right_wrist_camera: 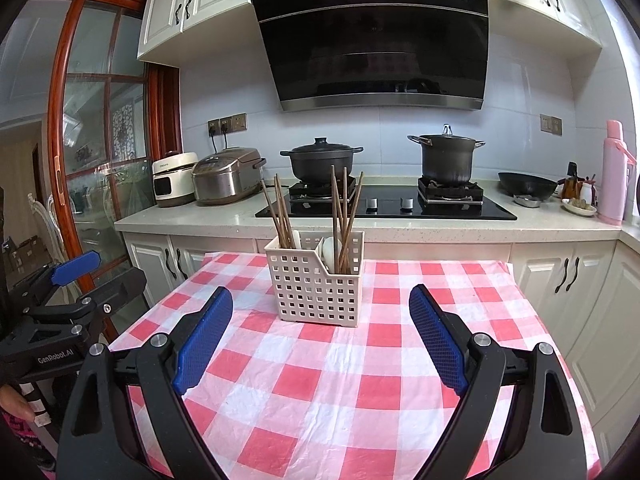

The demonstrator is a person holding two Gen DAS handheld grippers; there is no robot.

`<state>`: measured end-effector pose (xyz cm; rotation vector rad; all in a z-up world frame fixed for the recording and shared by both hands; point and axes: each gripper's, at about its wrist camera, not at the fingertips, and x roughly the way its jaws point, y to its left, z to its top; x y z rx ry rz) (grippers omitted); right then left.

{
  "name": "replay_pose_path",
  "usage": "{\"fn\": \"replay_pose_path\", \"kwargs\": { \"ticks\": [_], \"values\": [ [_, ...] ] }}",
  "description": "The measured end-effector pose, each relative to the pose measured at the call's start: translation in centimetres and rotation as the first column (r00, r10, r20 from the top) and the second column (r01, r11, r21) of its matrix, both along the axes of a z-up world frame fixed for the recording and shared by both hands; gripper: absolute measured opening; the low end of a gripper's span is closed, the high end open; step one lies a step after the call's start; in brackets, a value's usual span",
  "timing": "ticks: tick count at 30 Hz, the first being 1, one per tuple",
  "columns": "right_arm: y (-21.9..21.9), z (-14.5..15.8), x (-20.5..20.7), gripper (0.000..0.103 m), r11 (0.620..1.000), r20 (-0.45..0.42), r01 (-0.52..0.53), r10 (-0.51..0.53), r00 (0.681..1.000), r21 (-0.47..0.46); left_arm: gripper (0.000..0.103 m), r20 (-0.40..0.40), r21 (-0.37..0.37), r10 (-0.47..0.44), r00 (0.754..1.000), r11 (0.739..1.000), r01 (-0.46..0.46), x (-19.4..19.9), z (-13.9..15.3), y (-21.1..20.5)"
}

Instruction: Organize utensils

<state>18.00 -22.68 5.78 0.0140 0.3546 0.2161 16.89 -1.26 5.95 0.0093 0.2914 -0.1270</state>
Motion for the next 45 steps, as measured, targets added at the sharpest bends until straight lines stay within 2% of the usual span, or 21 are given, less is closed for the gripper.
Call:
{"fn": "replay_pose_path", "kwargs": {
  "ticks": [45],
  "values": [
    [0.33,-0.17,-0.51,0.084,1.000,0.009,-0.004,0.004,1.000,-0.006,0.098,0.003,0.006,-0.004,1.000,1.000,0.004,-0.40,-0.04,0.12]
  ]
}}
